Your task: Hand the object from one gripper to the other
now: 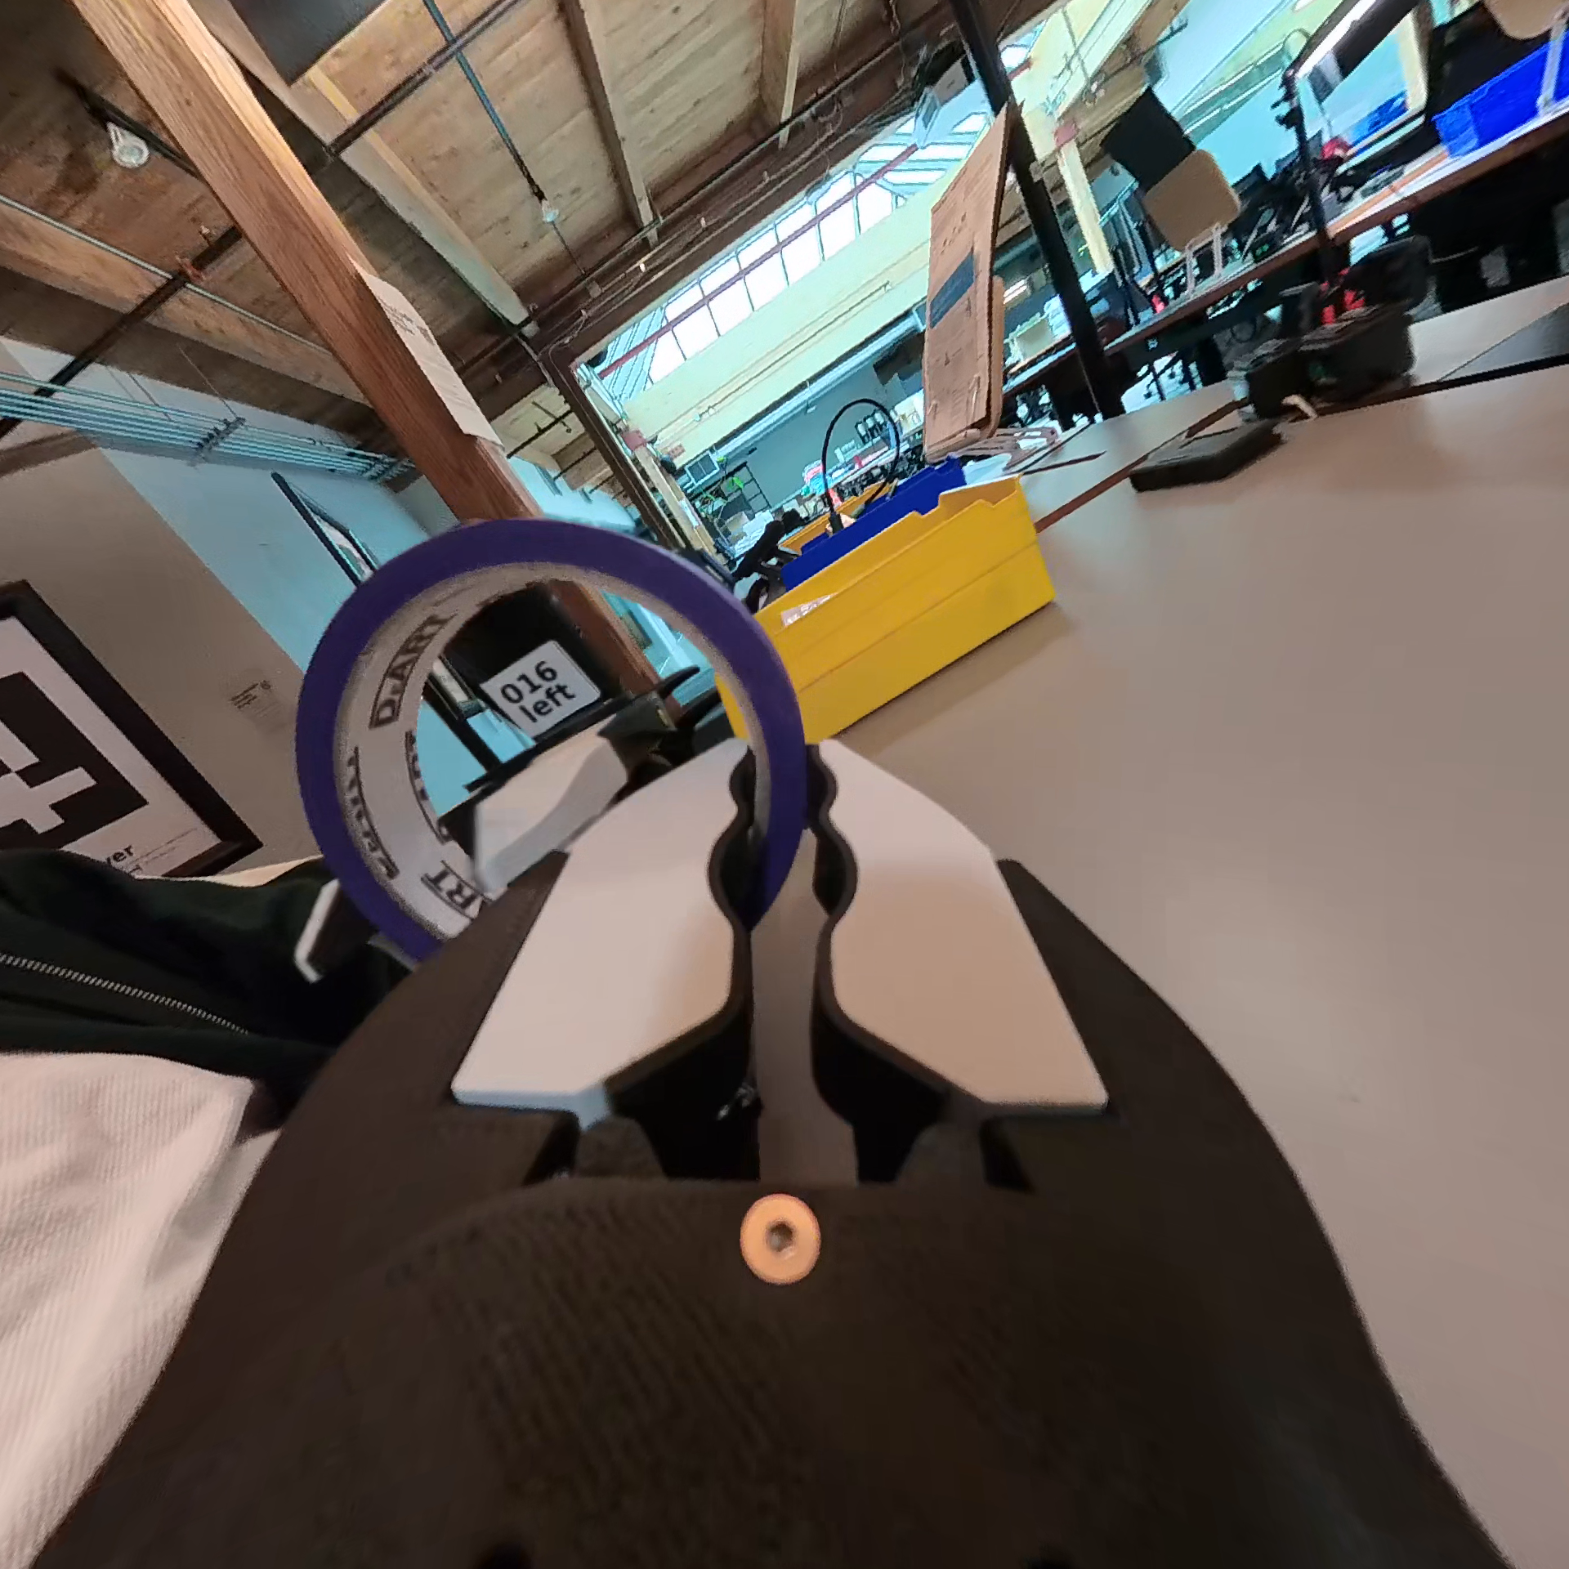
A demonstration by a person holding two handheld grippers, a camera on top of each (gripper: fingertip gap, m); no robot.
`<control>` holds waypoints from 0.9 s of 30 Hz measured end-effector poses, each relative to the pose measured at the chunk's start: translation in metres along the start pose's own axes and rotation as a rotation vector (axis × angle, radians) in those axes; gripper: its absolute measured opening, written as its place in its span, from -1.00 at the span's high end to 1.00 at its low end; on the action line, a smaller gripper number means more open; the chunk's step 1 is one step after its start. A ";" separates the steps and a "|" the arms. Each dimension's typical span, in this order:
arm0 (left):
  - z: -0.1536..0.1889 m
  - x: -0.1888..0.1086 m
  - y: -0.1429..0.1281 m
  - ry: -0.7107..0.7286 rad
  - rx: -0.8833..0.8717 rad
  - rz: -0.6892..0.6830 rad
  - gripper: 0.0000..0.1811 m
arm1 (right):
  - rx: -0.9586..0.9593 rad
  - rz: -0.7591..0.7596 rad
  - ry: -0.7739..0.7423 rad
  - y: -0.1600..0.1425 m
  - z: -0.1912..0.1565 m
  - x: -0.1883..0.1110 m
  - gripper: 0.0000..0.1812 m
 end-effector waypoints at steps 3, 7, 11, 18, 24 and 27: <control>0.005 0.002 0.001 -0.001 0.002 -0.016 0.90 | 0.005 -0.020 0.022 -0.006 -0.004 0.006 0.88; -0.001 -0.004 0.011 0.017 -0.044 -0.009 0.90 | 0.003 0.027 -0.033 -0.005 0.007 0.006 0.56; -0.022 -0.017 0.009 0.093 -0.097 0.009 0.90 | -0.054 0.182 -0.190 0.015 0.028 -0.008 -0.15; -0.058 -0.050 0.011 0.164 -0.258 0.085 0.90 | -0.385 0.077 -0.174 0.014 0.004 0.000 -0.02; -0.057 -0.052 0.007 0.089 -0.348 0.080 0.90 | -0.807 -0.187 -0.109 -0.030 -0.019 0.022 0.49; -0.052 -0.046 0.003 0.039 -0.374 0.051 0.90 | -0.880 -0.247 -0.072 -0.042 -0.024 0.027 0.64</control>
Point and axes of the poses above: each gripper's, where its closed fingertips meet, x out along the fingers, y out of its top, z = x × y across the jaws, the point moved 2 cm from there along -x, back along the fingers, and after that the axes turned 4 degrees about -x, right-handed, at the moved point
